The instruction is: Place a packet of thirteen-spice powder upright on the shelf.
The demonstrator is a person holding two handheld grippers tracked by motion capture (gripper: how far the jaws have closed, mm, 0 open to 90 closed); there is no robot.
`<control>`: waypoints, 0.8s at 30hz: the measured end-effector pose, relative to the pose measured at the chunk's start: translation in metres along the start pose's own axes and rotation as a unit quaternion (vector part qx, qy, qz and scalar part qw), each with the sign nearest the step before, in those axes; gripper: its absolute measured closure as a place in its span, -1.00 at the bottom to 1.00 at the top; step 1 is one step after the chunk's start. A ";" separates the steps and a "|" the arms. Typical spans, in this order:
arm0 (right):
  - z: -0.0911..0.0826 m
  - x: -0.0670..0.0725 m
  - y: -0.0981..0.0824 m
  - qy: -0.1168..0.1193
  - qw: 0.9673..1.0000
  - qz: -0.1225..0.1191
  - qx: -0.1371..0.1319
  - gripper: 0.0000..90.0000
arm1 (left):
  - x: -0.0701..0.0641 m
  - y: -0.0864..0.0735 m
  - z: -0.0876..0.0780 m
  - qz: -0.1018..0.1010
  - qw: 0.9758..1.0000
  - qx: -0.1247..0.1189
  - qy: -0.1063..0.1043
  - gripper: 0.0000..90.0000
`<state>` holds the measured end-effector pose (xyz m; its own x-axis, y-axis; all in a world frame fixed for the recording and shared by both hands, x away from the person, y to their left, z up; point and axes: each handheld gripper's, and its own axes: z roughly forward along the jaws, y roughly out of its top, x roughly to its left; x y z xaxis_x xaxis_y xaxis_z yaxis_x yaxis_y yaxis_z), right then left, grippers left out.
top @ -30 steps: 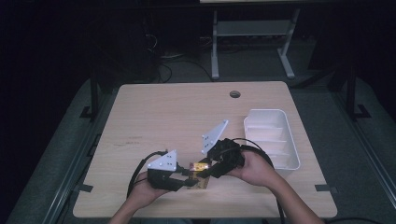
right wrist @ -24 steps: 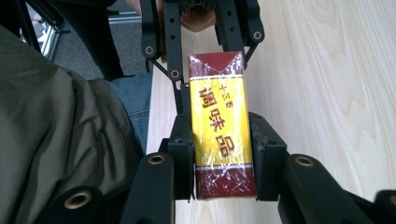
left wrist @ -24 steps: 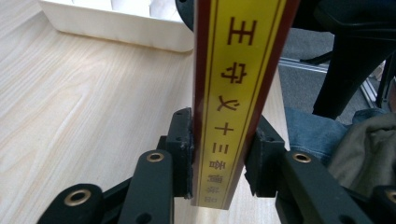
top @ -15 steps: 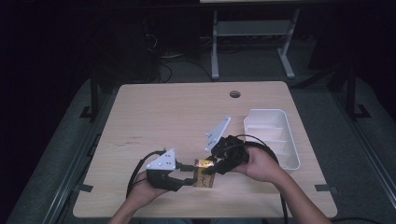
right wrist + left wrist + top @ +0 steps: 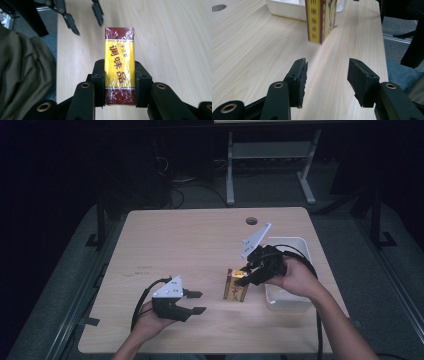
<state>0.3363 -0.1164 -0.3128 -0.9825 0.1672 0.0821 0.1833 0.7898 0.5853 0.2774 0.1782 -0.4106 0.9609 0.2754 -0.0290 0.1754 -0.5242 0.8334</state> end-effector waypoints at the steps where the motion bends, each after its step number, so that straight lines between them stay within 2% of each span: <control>1: -0.003 -0.002 -0.002 -0.006 1.000 0.000 0.002 0.51 | 0.001 0.000 -0.001 -0.002 1.000 0.000 0.002 0.08; 9: -0.020 -0.012 -0.015 -0.027 1.000 0.003 0.000 0.50 | 0.005 -0.003 -0.004 -0.010 1.000 -0.002 0.009 0.03; 18: -0.030 -0.021 -0.020 -0.037 0.999 0.009 0.013 0.50 | 0.007 -0.005 -0.004 -0.014 1.000 0.005 0.016 -0.04; 24: -0.040 -0.026 -0.029 -0.048 0.999 0.023 0.013 0.50 | 0.009 -0.006 -0.007 -0.019 1.000 0.000 0.017 -0.06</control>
<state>0.3554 -0.1674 -0.2996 -0.9657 0.2578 0.0299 0.2295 0.7946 0.5620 0.2836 0.1889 -0.4119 0.9454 0.3231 -0.0423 0.2123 -0.5125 0.8320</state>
